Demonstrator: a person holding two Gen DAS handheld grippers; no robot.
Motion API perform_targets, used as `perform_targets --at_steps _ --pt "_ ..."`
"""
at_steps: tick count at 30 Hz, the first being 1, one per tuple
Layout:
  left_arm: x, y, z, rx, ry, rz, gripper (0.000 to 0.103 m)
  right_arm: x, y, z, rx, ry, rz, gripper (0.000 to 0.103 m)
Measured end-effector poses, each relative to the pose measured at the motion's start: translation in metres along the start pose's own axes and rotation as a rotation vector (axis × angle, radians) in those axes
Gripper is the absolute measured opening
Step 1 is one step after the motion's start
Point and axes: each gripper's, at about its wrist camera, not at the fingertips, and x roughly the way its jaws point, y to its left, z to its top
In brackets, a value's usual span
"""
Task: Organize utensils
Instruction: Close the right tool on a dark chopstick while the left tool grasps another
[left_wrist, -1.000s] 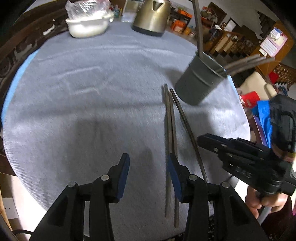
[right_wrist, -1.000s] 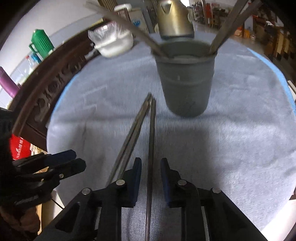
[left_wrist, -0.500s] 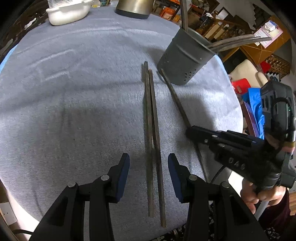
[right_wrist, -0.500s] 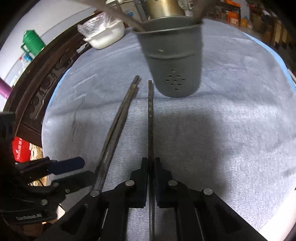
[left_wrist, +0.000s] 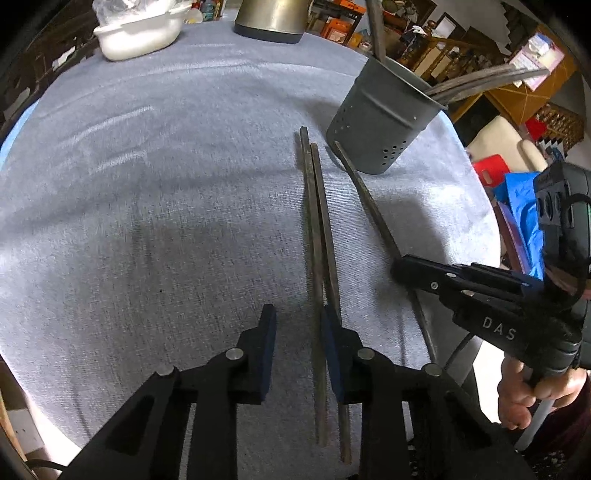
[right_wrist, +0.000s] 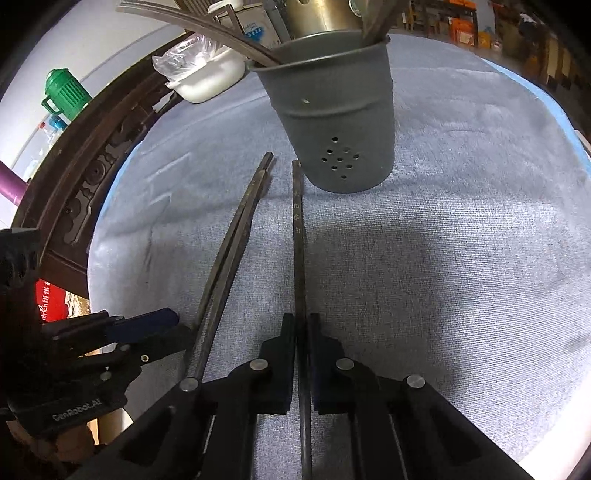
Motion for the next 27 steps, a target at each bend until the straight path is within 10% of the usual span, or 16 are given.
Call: perform_targets --at_steps 27 --pt "0.012 -0.01 0.029 -0.022 -0.005 -0.021 0.028 -0.001 -0.002 -0.002 0.011 -0.012 0.02 0.009"
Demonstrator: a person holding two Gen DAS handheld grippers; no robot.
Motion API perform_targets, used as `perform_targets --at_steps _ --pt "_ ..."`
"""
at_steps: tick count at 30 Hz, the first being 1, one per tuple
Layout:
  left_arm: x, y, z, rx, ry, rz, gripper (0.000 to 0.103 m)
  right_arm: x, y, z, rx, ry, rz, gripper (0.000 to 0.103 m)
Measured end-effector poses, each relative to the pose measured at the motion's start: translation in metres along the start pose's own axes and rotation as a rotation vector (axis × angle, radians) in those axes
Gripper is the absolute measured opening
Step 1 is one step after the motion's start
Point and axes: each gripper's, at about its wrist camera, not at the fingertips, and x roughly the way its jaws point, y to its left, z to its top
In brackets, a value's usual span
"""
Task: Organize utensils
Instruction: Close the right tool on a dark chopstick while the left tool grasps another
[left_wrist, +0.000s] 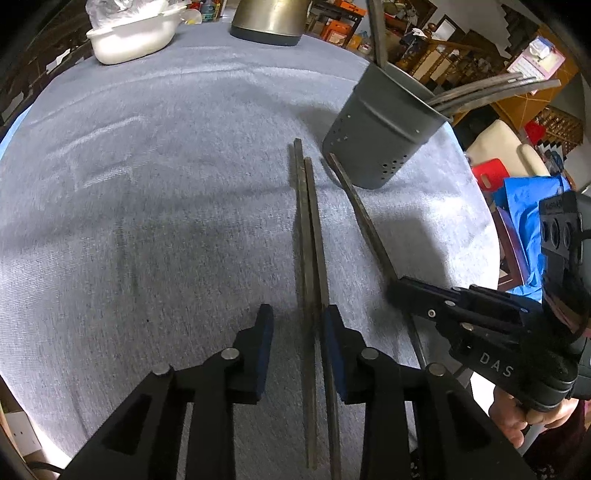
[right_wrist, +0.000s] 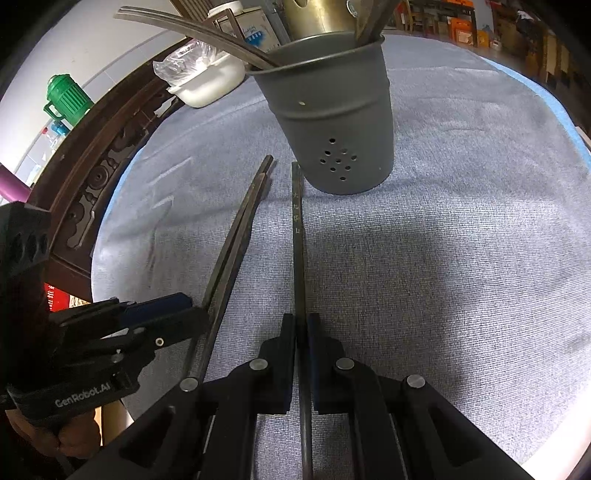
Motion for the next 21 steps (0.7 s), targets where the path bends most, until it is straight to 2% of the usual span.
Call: perform_targets --at_steps 4,9,16,21 --pt "0.002 0.005 0.009 -0.014 -0.001 -0.004 0.027 0.0 -0.001 -0.001 -0.003 -0.004 0.001 0.009" --pt "0.01 0.0 0.03 0.009 -0.015 0.038 0.027 0.0 0.0 -0.001 -0.005 -0.009 -0.003 0.009" --pt "0.016 0.001 0.052 -0.018 -0.026 0.02 0.027 0.0 0.0 -0.001 -0.001 -0.013 0.002 0.009" --pt "0.021 -0.006 0.067 0.014 -0.036 0.065 0.027 0.0 0.0 -0.002 0.002 -0.016 0.005 0.009"
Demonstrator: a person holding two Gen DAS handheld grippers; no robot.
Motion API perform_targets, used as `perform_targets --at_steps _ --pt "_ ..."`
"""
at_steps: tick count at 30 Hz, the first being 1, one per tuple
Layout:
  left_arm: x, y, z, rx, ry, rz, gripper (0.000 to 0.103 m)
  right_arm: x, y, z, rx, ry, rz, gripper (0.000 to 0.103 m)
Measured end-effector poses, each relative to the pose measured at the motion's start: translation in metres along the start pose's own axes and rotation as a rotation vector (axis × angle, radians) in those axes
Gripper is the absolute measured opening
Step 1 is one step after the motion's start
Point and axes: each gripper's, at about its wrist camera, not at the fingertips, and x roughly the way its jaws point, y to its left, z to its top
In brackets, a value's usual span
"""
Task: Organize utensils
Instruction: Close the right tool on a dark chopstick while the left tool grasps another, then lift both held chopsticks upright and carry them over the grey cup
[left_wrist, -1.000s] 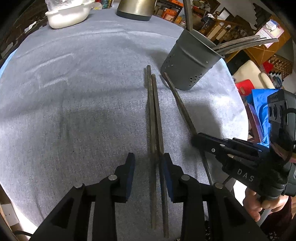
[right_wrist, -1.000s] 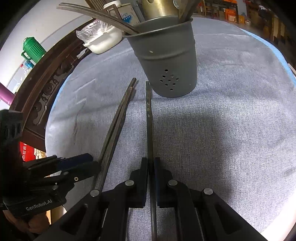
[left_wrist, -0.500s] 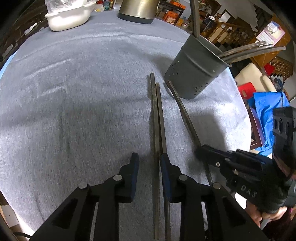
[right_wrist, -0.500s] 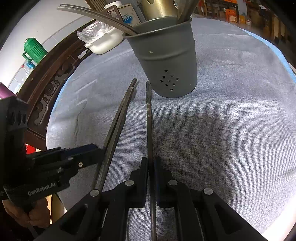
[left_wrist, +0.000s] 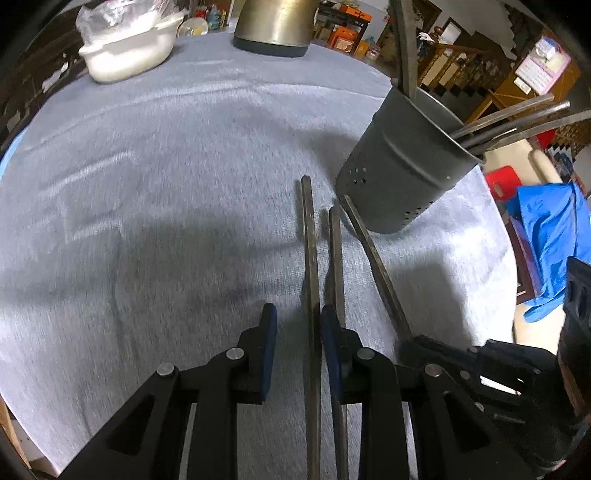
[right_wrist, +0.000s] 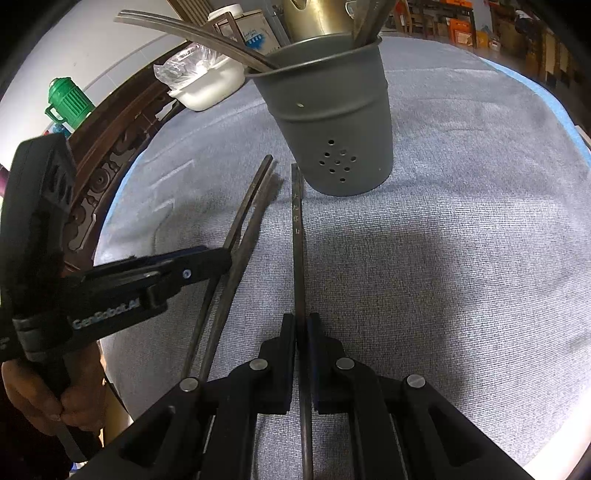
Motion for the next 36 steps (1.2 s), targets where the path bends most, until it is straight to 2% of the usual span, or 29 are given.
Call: perform_targets --at_steps 4,7,8,9,12,21,25,28,31,33,36 --pt "0.003 -0.007 0.007 0.028 -0.008 0.022 0.026 0.0 -0.001 0.0 0.004 -0.002 0.005 0.009" --pt "0.001 -0.007 0.008 0.021 -0.012 0.021 0.017 0.0 -0.001 0.0 0.0 -0.003 0.003 0.009" --pt "0.001 -0.002 0.005 0.014 -0.013 0.029 0.008 0.0 0.0 -0.001 -0.002 -0.003 0.0 0.009" --pt "0.001 0.002 0.004 0.0 -0.013 0.024 0.007 0.0 0.0 0.0 -0.005 -0.002 -0.002 0.009" --pt "-0.001 0.014 0.003 -0.051 0.001 -0.03 0.007 0.0 0.001 0.001 0.001 0.005 -0.006 0.009" --pt "-0.015 0.037 -0.023 -0.133 0.036 -0.103 0.007 0.0 0.001 -0.002 0.035 0.079 0.01 0.009" --pt "-0.019 0.043 -0.029 -0.164 0.062 -0.121 0.007 0.001 0.002 -0.002 0.03 0.126 0.006 0.009" --pt "-0.019 0.043 -0.028 -0.156 0.083 -0.109 0.007 0.003 0.001 0.007 0.042 0.153 0.0 0.011" --pt "-0.018 0.046 -0.021 -0.159 0.079 -0.082 0.017 0.003 0.0 0.019 0.053 0.142 0.001 0.014" --pt "-0.022 0.049 -0.017 -0.161 0.07 -0.07 0.029 -0.001 0.003 0.029 0.047 0.106 -0.006 0.017" --pt "-0.019 0.052 -0.002 -0.153 0.064 -0.052 0.03 -0.002 0.007 0.044 0.024 0.055 -0.029 0.034"
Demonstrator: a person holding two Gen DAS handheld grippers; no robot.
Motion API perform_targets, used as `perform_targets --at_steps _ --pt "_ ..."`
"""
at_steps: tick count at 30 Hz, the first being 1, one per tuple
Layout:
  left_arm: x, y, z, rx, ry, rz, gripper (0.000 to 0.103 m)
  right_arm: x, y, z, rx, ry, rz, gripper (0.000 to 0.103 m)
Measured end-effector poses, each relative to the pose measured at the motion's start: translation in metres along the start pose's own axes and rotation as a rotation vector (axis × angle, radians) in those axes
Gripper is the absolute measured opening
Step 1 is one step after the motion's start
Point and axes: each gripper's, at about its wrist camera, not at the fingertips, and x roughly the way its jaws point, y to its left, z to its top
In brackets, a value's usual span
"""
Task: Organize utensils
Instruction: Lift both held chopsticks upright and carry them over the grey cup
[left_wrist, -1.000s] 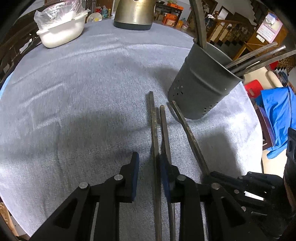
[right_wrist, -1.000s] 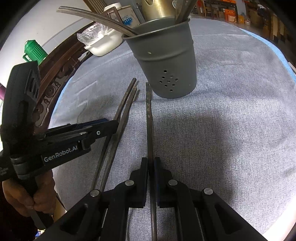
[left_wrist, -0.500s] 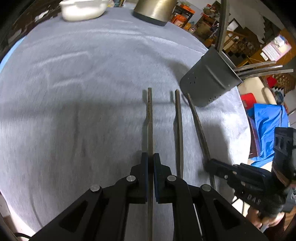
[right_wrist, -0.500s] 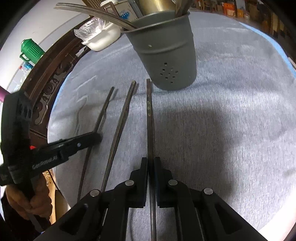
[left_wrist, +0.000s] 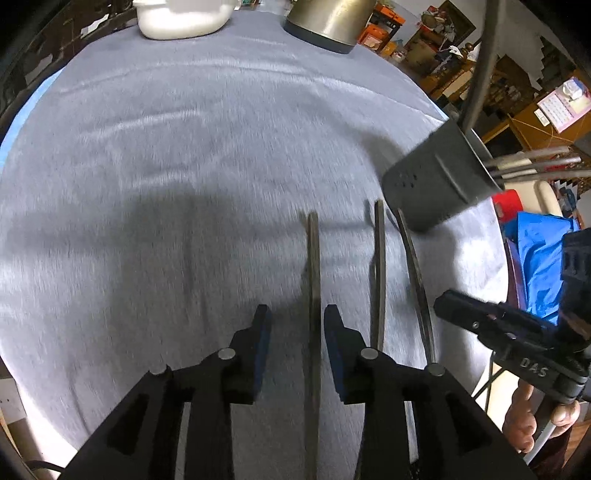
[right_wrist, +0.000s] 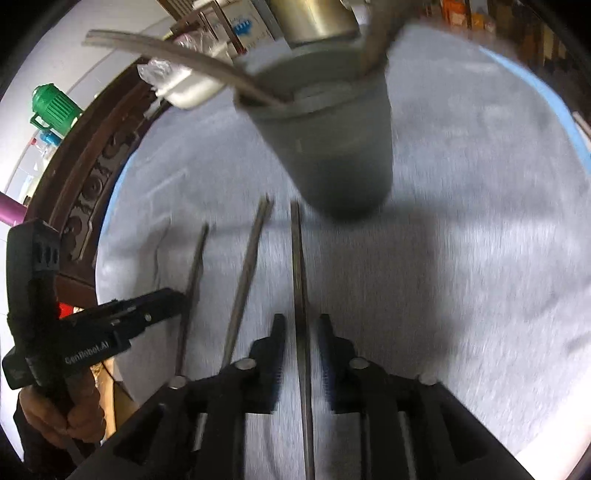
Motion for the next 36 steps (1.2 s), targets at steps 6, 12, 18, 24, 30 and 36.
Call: perform_targets --at_steps 6,12,18,24,30,36 --pt "0.005 -0.007 0.015 0.03 -0.005 0.004 0.03 0.009 0.01 0.017 -0.025 -0.056 -0.052 0.036" --pt "0.018 -0.018 0.027 0.062 -0.007 0.006 0.028 0.032 0.017 0.021 -0.017 -0.025 -0.089 0.027" --pt "0.024 -0.015 0.029 0.074 -0.018 0.018 0.007 0.034 0.018 0.022 -0.048 -0.032 -0.095 0.007" --pt "0.004 -0.006 0.025 0.028 -0.094 -0.006 0.006 0.009 0.022 0.016 -0.062 -0.085 -0.022 0.006" --pt "-0.045 -0.005 0.025 0.02 -0.244 -0.012 0.005 -0.036 0.028 0.011 -0.125 -0.207 0.038 0.006" --pt "-0.105 -0.015 0.015 0.038 -0.399 -0.033 0.005 -0.081 0.03 0.006 -0.147 -0.351 0.104 0.006"
